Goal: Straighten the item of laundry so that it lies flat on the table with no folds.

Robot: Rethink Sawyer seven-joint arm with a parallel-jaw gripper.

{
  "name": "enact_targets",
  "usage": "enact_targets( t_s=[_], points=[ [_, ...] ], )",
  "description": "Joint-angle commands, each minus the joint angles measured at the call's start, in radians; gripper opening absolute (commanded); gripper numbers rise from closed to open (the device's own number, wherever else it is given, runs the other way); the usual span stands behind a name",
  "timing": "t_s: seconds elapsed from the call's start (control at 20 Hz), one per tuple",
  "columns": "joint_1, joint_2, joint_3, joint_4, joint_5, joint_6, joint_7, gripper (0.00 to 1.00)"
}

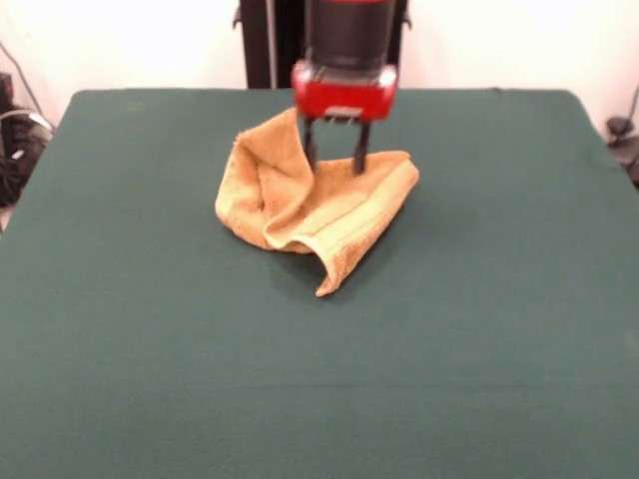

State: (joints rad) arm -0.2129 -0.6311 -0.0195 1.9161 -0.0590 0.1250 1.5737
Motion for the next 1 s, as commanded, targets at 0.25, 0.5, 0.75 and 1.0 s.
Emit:
enact_targets(
  t_s=[0.25, 0.5, 0.75, 1.0],
  points=[
    [0.149, -0.257, -0.043, 0.028, 0.148, 0.44, 0.271, 1.0],
    [0.121, -0.234, -0.019, 0.055, 0.163, 0.376, 0.232, 1.0],
    [0.019, -0.161, 0.056, 0.037, 0.183, 0.374, 0.141, 1.0],
    [-0.024, -0.053, 0.069, -0.014, 0.137, 0.322, 0.096, 1.0]
  ],
)
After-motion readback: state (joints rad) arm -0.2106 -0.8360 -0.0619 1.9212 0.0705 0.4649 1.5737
